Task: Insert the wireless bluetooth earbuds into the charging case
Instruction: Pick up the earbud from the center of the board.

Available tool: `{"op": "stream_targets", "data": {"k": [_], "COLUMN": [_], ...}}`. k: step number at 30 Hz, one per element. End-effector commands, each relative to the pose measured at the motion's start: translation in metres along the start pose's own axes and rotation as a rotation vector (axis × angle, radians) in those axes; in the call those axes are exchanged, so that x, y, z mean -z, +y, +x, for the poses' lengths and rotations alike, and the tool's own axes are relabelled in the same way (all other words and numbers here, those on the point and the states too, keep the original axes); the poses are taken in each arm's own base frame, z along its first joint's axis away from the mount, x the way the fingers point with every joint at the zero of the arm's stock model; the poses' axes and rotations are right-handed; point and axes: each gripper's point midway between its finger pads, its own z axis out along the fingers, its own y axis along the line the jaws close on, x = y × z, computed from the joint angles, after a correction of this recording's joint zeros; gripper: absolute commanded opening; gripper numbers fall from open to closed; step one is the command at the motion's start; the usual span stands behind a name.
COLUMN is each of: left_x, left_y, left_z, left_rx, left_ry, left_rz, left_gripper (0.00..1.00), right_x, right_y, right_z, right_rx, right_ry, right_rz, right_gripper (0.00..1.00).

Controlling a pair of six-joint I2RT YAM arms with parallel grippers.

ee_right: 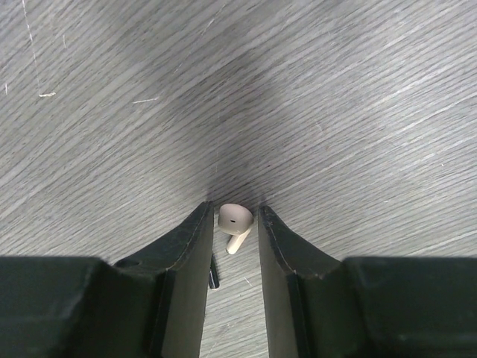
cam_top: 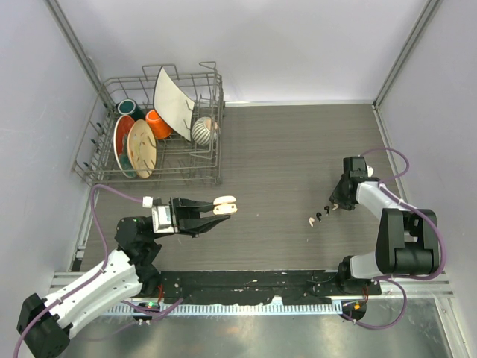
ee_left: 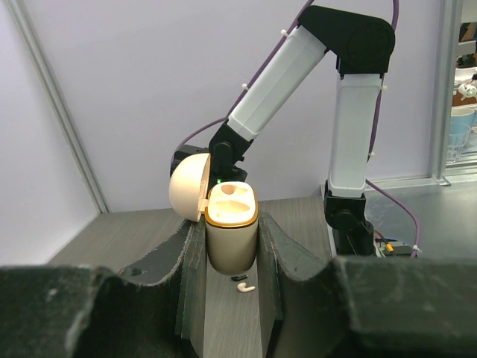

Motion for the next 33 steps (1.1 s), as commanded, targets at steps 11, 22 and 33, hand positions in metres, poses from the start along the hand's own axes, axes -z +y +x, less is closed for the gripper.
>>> {"op": "stream_targets", "data": {"k": [11,22,33], "left_x": [-0.006,-0.003,0.005], "left_y": [0.001,0.005,0.033], "left_z": [-0.02,-0.021,-0.02], "left_rx": [-0.037,-0.032,-0.024], "left_ry": [-0.06,-0.065,-0.092], "left_rz": [0.003,-0.027,-0.206], "left_gripper": [0.0,0.0,0.0], "right_x": [-0.002,0.012,0.133], "right_y": [-0.002,0.007,0.095], "right_z": [0.01,-0.001,-0.061], "right_rx": [0.032,0.033,0.178], "right_ry": [0.032,-0.026,-0.413], "right_rz": [0.034,0.002,-0.267], "right_gripper": [0.29,0.15,0.01]}}
